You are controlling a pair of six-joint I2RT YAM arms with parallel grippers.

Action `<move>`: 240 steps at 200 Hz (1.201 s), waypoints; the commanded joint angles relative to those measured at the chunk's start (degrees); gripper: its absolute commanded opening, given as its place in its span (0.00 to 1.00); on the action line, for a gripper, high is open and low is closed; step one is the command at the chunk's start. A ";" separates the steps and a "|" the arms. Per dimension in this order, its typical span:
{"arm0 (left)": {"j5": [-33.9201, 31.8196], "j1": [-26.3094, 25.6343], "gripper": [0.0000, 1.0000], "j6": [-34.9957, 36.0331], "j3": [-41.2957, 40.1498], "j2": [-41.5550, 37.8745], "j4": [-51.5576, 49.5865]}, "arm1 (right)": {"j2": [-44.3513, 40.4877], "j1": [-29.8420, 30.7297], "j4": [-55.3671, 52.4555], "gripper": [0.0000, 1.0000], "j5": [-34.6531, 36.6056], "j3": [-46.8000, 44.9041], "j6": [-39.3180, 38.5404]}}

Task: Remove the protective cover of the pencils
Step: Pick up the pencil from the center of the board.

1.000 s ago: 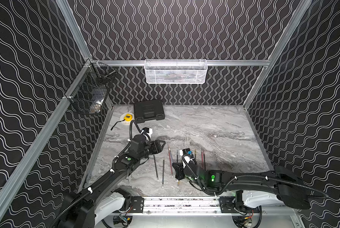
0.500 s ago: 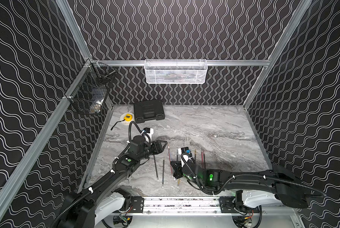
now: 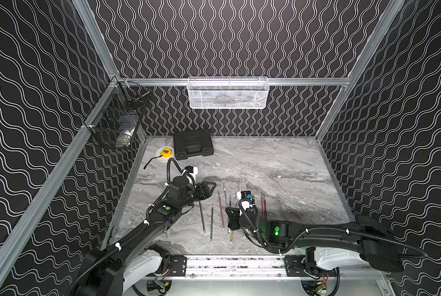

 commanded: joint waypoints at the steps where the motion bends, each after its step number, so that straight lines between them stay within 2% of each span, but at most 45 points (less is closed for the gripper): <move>1: 2.06 0.02 0.61 -1.09 -0.54 0.26 3.58 | 2.06 -0.05 -0.03 0.00 -0.22 1.62 0.86; 76: 4.21 0.02 0.62 -1.13 -0.91 1.44 5.93 | 7.88 0.03 0.09 0.00 -4.97 8.24 -2.56; 143: 3.22 -0.01 0.35 -1.25 -0.91 1.32 5.14 | 9.75 0.02 2.34 0.00 -8.15 8.61 -3.99; 195: 2.47 0.01 0.22 -1.80 -0.74 1.32 4.24 | 9.65 0.34 3.51 0.00 -9.63 8.36 -5.33; 240: 2.19 0.04 0.18 -1.69 -0.47 1.53 3.73 | 9.49 0.40 3.16 0.00 -9.10 8.63 -5.44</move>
